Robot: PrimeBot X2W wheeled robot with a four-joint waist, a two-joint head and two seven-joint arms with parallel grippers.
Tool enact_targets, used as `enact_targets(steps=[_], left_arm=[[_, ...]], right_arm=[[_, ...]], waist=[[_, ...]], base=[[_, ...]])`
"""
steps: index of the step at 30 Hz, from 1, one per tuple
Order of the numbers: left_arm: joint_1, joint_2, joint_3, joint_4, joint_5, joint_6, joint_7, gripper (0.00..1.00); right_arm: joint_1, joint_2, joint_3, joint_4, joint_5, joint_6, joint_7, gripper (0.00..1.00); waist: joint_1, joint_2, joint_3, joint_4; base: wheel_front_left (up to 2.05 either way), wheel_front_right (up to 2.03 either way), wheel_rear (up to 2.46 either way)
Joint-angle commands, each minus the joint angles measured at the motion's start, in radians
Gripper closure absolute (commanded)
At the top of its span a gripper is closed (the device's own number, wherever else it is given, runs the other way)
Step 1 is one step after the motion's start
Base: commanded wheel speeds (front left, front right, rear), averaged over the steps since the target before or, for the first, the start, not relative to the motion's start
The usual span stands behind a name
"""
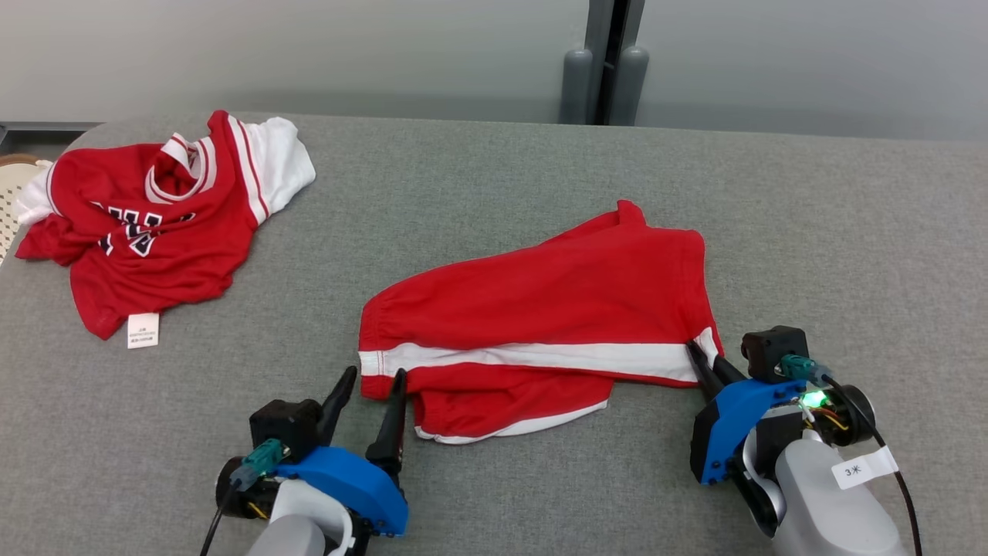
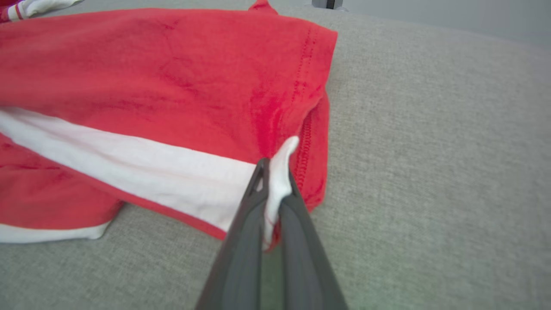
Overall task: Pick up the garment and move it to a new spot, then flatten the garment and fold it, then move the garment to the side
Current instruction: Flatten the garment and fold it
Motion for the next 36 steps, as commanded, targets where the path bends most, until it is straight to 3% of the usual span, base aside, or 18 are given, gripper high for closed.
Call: enact_targets(steps=[1,8,9,10,11,13,14,15,24,27,32,36], left_arm=[[-0.019,0.006,-0.01,-0.002,-0.014,-0.007,0.007,0.0],[-0.056,0.051,-0.11,-0.024,-0.154,-0.005,0.041,0.01],[-0.059,0.056,-0.118,-0.023,-0.165,-0.005,0.039,0.18],[-0.059,0.056,-0.118,-0.023,-0.165,-0.005,0.039,0.18],[-0.065,0.057,-0.132,-0.022,-0.191,-0.005,0.036,0.6],[-0.071,0.06,-0.14,-0.02,-0.217,-0.005,0.029,0.88],[-0.071,0.06,-0.14,-0.02,-0.217,-0.005,0.029,0.88],[-0.075,0.064,-0.144,-0.015,-0.228,-0.005,0.025,1.0],[-0.115,0.088,-0.176,0.014,-0.283,-0.005,-0.027,1.0],[-0.129,0.112,-0.17,-0.022,-0.279,-0.005,-0.044,1.0],[-0.144,0.157,-0.145,-0.159,-0.266,-0.005,-0.057,1.0],[-0.16,0.209,-0.128,-0.316,-0.253,0.002,-0.041,1.0]], right_arm=[[-0.01,-0.007,0.004,-0.002,0.002,0.0,-0.006,1.0],[-0.002,-0.012,0.028,-0.001,0.015,0.0,-0.019,1.0],[-0.001,-0.012,0.03,-0.001,0.017,0.0,-0.022,1.0],[-0.001,-0.012,0.03,-0.001,0.017,0.0,-0.022,1.0],[0.002,-0.013,0.034,-0.004,0.017,0.0,-0.029,1.0],[0.004,-0.015,0.036,-0.005,0.021,0.0,-0.036,1.0],[0.004,-0.015,0.036,-0.005,0.021,0.0,-0.036,1.0],[0.005,-0.015,0.036,-0.006,0.023,0.0,-0.038,1.0],[0.014,-0.022,0.033,-0.042,0.034,0.0,-0.074,1.0],[0.02,-0.016,-0.001,-0.08,0.091,0.0,-0.089,1.0],[0.029,-0.021,-0.002,-0.226,0.176,0.0,-0.08,1.0],[0.055,-0.049,-0.008,-0.416,0.206,0.0,-0.042,1.0]], waist=[[-0.0001,0.0,-0.001,-0.002],[-0.0001,0.0,-0.005,-0.018],[-0.0001,0.0,-0.006,-0.02],[-0.0001,0.0,-0.006,-0.02],[-0.0001,0.0,-0.007,-0.023],[-0.0001,0.0,-0.01,-0.026],[-0.0001,0.0,-0.01,-0.026],[-0.0001,0.0,-0.011,-0.028],[-0.0001,0.0,-0.032,-0.046],[-0.0001,0.0,-0.047,-0.051],[-0.0001,0.0,-0.082,-0.062],[-0.0001,0.0,-0.118,-0.076]], base=[[0.0,0.0,0.0],[0.0,0.0,0.0],[0.0,0.0,0.0],[0.0,0.0,0.0],[0.0,0.0,0.0],[0.0,0.0,0.0],[0.0,0.0,0.0],[0.0,0.0,0.0],[0.0,0.0,0.0],[0.0,0.0,0.0],[0.0,0.0,0.0],[0.0,0.0,0.0]])
